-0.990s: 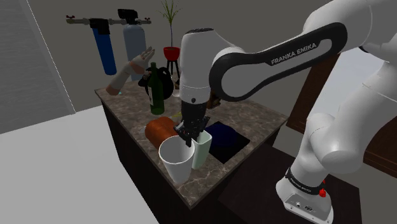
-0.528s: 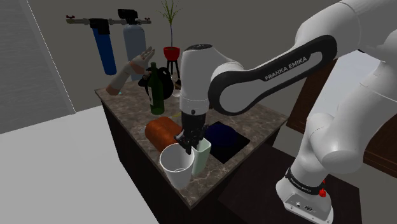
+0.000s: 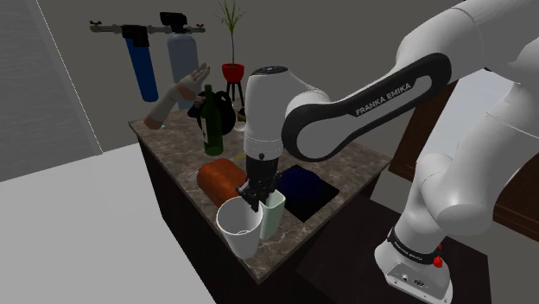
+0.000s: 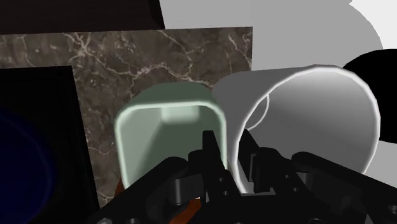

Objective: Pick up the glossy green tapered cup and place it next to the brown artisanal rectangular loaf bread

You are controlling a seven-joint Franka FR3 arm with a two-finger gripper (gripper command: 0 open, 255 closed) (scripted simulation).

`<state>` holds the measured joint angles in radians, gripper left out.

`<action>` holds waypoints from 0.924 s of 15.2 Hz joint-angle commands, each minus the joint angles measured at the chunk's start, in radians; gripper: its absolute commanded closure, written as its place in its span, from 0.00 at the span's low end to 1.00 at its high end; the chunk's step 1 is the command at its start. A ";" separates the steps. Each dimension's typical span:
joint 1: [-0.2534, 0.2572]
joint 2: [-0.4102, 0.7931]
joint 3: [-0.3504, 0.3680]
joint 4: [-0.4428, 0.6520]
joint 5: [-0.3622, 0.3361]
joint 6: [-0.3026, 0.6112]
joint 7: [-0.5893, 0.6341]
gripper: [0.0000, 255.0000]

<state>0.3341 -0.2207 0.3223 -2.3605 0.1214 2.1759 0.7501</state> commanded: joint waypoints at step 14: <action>0.000 -0.049 -0.012 0.078 0.007 -0.134 -0.008 0.00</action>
<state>0.3341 -0.2706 0.3097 -2.2865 0.1283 2.0465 0.7415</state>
